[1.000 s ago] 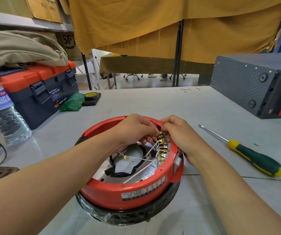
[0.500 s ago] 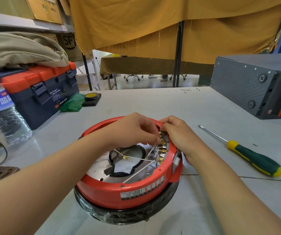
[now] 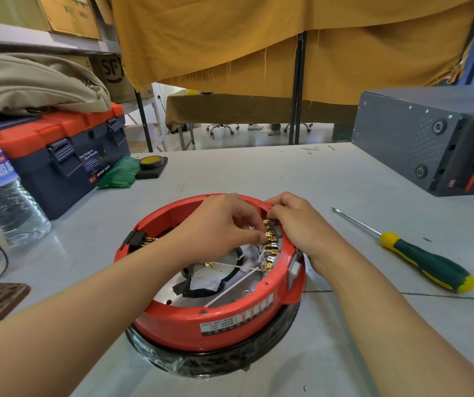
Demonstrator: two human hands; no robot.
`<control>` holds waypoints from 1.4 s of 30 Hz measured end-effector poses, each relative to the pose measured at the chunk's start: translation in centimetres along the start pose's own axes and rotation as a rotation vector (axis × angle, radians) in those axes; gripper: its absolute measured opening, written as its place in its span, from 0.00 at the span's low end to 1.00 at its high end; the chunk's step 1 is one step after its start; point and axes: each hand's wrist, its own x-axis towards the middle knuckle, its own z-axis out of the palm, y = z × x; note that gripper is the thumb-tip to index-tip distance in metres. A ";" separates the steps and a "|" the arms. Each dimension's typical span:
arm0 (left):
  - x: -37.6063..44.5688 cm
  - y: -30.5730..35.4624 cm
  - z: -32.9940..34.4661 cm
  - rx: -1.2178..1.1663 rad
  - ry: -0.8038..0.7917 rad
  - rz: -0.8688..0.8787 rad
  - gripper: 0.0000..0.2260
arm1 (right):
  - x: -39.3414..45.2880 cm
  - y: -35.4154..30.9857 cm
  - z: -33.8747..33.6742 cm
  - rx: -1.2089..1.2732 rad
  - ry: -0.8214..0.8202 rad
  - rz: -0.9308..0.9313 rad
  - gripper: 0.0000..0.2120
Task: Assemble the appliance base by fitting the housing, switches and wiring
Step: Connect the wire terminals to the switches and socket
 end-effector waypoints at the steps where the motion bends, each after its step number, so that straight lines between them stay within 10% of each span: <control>1: 0.0 0.0 0.0 0.001 0.002 0.004 0.02 | 0.0 0.0 0.0 0.000 -0.002 -0.001 0.09; 42: 0.2 0.1 0.6 -0.024 0.010 0.035 0.04 | 0.0 0.0 0.2 0.051 -0.081 0.024 0.09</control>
